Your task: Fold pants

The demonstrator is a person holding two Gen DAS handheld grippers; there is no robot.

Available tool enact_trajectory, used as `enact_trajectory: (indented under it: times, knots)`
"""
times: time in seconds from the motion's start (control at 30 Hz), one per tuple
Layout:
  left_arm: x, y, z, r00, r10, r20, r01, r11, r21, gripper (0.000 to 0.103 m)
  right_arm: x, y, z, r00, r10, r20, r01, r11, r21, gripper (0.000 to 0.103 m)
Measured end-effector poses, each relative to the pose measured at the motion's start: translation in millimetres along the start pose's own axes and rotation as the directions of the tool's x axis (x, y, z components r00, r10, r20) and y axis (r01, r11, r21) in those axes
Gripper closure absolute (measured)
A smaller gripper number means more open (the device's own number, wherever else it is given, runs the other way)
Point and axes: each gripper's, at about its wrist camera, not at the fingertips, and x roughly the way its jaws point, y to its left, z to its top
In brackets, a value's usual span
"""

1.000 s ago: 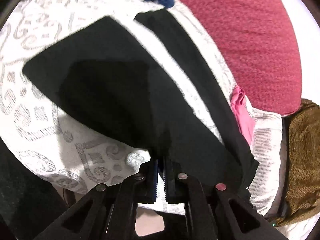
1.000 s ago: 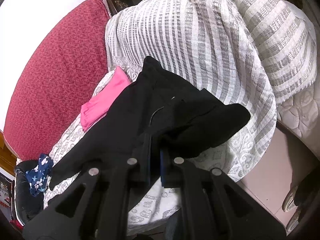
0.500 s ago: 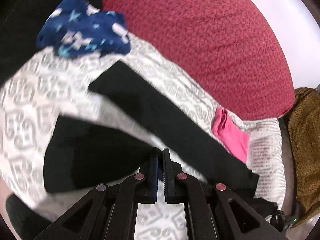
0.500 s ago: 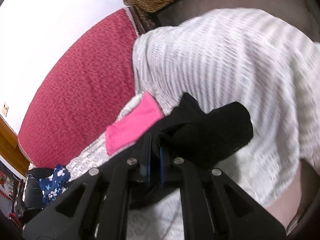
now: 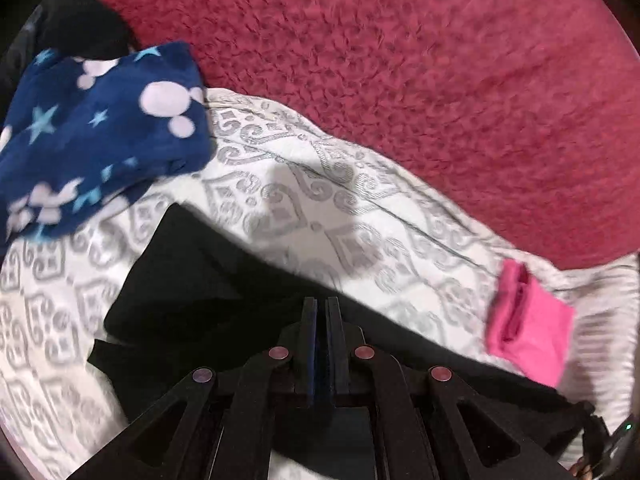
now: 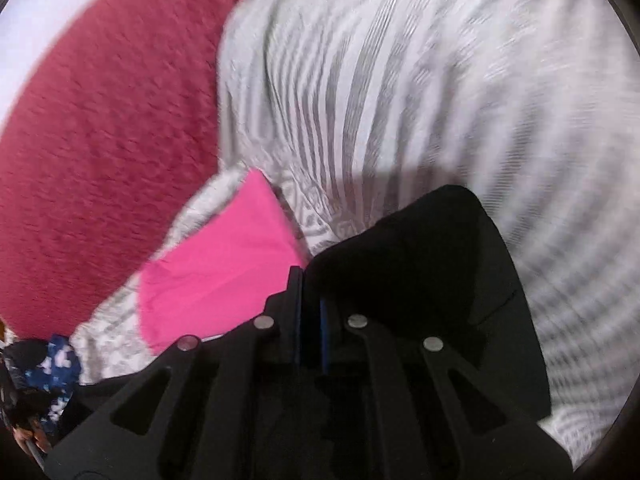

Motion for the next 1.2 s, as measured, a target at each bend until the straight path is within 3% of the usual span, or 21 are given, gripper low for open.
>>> enact_trajectory:
  times: [0.13, 0.3, 0.4, 0.47, 0.53, 0.6, 0.73, 0.93, 1.0, 1.03, 1.07, 1.1, 1.13, 1.2]
  knots:
    - [31, 0, 15, 0.999, 0.043, -0.026, -0.043, 0.999, 0.015, 0.1, 50, 12, -1, 0.988, -0.135, -0.074, 0.125, 0.985, -0.122, 0.089]
    - [14, 6, 14, 1.0, 0.006, 0.005, -0.006, 0.994, 0.106, 0.096, 74, 14, -6, 0.966, -0.225, -0.125, 0.196, 0.958, -0.211, 0.086]
    - [-11, 28, 10, 0.999, 0.011, 0.053, -0.019, 0.99, 0.138, 0.074, 73, 13, -7, 0.968, -0.211, -0.137, 0.174, 0.954, -0.242, 0.079]
    - [-23, 50, 11, 0.995, 0.044, 0.093, -0.055, 0.991, 0.122, 0.044, 73, 17, -6, 0.963, -0.221, -0.153, 0.175, 0.948, -0.267, 0.075]
    - [-35, 79, 7, 0.983, 0.112, 0.148, -0.127, 0.987, 0.094, 0.041, 68, 22, -6, 0.958, -0.227, -0.173, 0.172, 0.943, -0.285, 0.064]
    - [-36, 102, 2, 0.978, 0.148, 0.145, -0.16, 0.984, 0.074, 0.041, 55, 23, -4, 0.965, -0.213, -0.154, 0.165, 0.947, -0.277, 0.055]
    - [-21, 135, -5, 0.989, 0.129, 0.069, -0.132, 0.99, 0.039, 0.041, 27, 24, -4, 0.971, -0.194, -0.143, 0.154, 0.955, -0.255, 0.034]
    - [13, 136, 15, 0.991, 0.113, 0.074, -0.117, 0.992, 0.047, 0.041, 5, 33, -5, 0.945, -0.325, -0.036, 0.296, 0.898, -0.327, 0.033]
    - [26, 126, 25, 0.989, 0.131, 0.065, -0.136, 0.988, 0.075, 0.041, 0, 33, -3, 0.951, -0.308, -0.042, 0.28, 0.906, -0.318, 0.033]
    - [34, 119, 26, 0.987, 0.147, 0.06, -0.153, 0.984, 0.097, 0.044, -4, 35, -4, 0.96, -0.277, -0.049, 0.247, 0.913, -0.323, 0.033]
    - [41, 113, 26, 0.985, 0.165, 0.053, -0.17, 0.978, 0.121, 0.076, -6, 36, -7, 0.964, -0.259, -0.056, 0.226, 0.913, -0.339, 0.033]
    - [45, 110, 27, 0.983, 0.179, 0.048, -0.184, 0.974, 0.133, 0.094, -6, 41, -11, 0.966, -0.251, -0.064, 0.211, 0.906, -0.367, 0.033]
    - [50, 107, 28, 0.982, 0.188, 0.027, -0.19, 0.973, 0.135, 0.094, -3, 45, -17, 0.965, -0.25, -0.077, 0.199, 0.893, -0.404, 0.033]
    - [44, 100, 32, 0.98, 0.187, 0.068, -0.195, 0.97, 0.144, 0.095, 7, 50, -29, 0.963, -0.246, -0.109, 0.17, 0.87, -0.462, 0.033]
